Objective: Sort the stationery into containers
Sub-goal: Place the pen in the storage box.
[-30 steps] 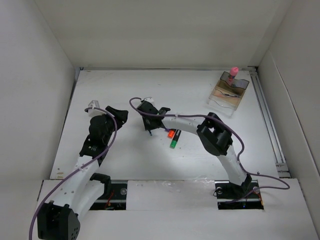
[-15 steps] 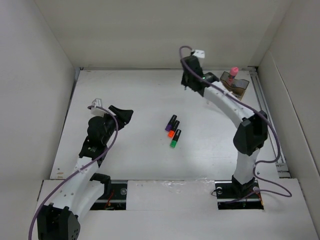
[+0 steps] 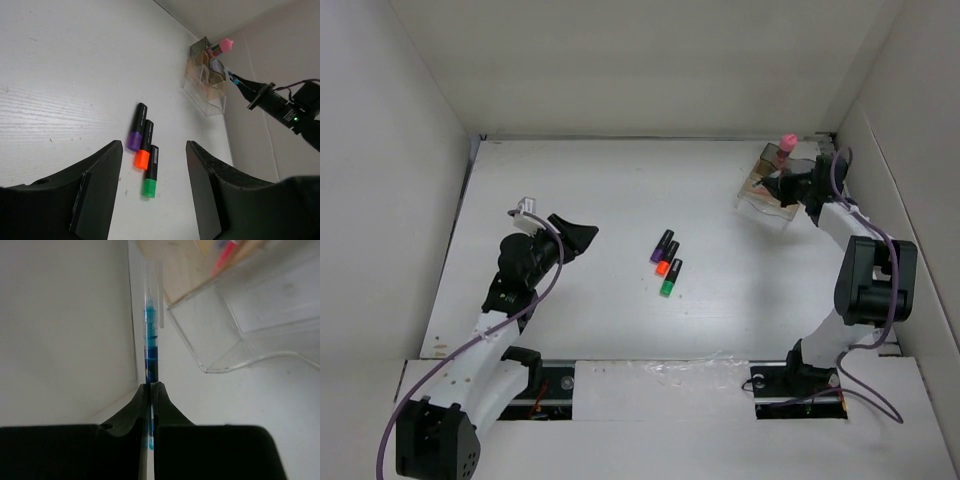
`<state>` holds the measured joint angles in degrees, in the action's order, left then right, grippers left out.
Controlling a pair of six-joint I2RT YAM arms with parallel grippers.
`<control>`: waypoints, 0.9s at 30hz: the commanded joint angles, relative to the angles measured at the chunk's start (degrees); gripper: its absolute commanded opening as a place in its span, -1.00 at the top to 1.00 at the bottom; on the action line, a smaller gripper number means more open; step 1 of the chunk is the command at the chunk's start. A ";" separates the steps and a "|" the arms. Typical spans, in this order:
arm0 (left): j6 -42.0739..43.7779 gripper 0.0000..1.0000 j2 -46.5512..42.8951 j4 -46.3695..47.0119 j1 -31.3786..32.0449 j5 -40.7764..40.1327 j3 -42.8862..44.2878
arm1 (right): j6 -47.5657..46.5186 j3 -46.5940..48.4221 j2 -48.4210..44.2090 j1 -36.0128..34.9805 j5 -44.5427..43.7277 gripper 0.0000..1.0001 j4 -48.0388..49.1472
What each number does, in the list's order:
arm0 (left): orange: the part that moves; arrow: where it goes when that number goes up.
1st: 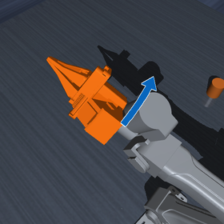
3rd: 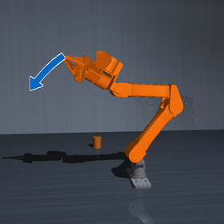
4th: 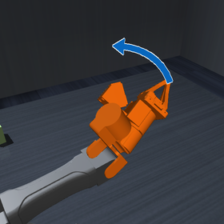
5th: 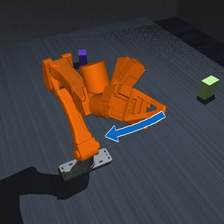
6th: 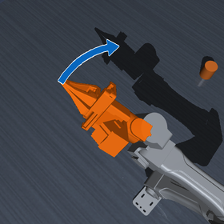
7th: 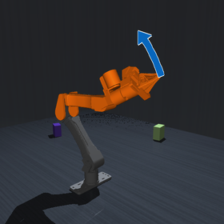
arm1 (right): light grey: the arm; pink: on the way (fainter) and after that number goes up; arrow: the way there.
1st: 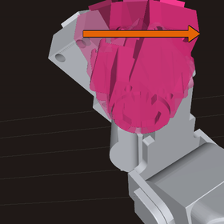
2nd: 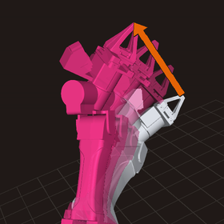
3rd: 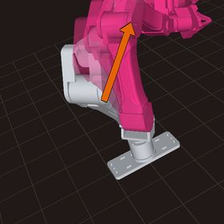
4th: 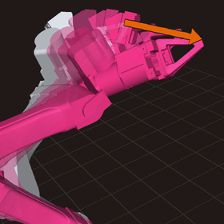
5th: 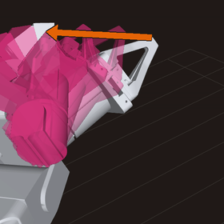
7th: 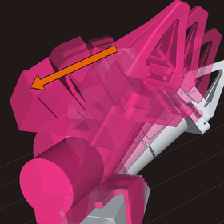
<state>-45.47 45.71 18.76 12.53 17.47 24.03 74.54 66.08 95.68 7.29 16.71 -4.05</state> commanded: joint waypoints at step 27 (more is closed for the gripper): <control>-0.14 0.00 -1.68 4.97 0.03 1.07 -1.09 | 33.83 -11.42 -5.24 7.56 0.60 1.00 20.05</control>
<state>-45.52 45.08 20.49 12.53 18.02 23.05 106.78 54.72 90.48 14.28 17.78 14.94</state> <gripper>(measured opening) 0.502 0.047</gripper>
